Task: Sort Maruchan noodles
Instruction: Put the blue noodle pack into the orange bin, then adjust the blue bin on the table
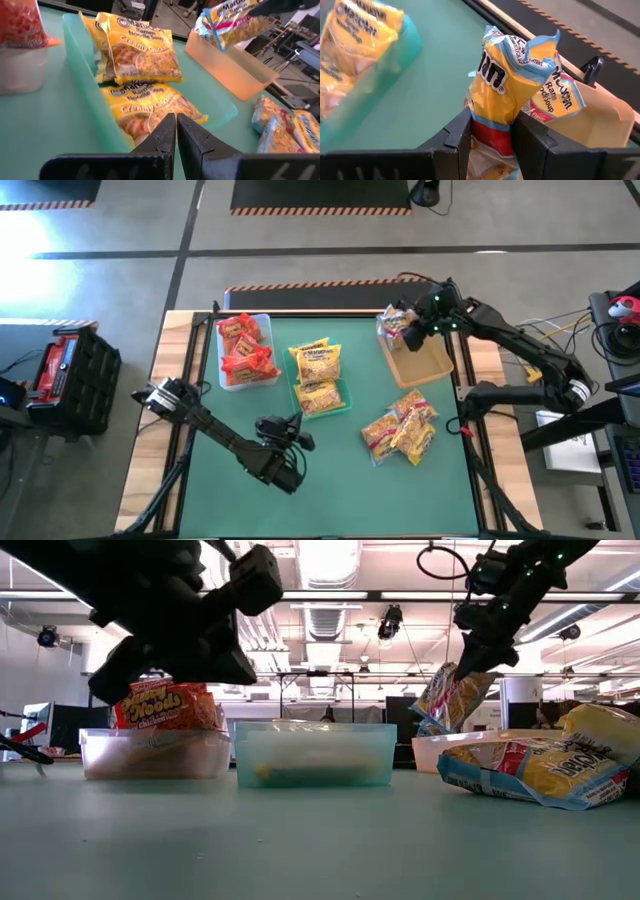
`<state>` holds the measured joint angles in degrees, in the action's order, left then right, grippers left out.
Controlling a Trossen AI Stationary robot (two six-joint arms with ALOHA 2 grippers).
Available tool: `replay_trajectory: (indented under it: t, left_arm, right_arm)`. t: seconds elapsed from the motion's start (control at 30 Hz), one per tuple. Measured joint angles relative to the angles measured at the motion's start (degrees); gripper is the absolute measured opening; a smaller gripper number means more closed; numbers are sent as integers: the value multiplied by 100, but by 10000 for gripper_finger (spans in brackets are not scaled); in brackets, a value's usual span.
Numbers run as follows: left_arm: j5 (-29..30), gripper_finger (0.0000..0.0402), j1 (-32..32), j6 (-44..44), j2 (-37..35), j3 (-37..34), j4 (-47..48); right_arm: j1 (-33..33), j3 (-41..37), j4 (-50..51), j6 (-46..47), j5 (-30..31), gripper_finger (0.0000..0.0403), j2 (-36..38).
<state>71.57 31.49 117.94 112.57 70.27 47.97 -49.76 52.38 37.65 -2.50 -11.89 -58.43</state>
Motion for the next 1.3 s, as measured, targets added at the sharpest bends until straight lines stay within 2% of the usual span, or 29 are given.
replay_trajectory:
  t: [0.23,0.6,0.83,1.1,1.3]
  left_arm:
    - [147,0,-347,-144,7,93,-96]
    - [145,0,-706,-440,11,213,-137]
    - [140,0,-729,-501,11,226,-192]
    - [138,0,-734,-499,13,226,-204]
    - [121,0,-733,-497,13,226,-216]
  right_arm:
    - [2,2,36,-855,-4,111,-379]
    - [-151,4,361,-2763,100,112,-764]
    - [-168,4,337,-2822,798,143,-961]
    - [-168,4,-95,-2807,2381,179,-1092]
    - [-166,4,-157,-2343,2503,180,-1018]
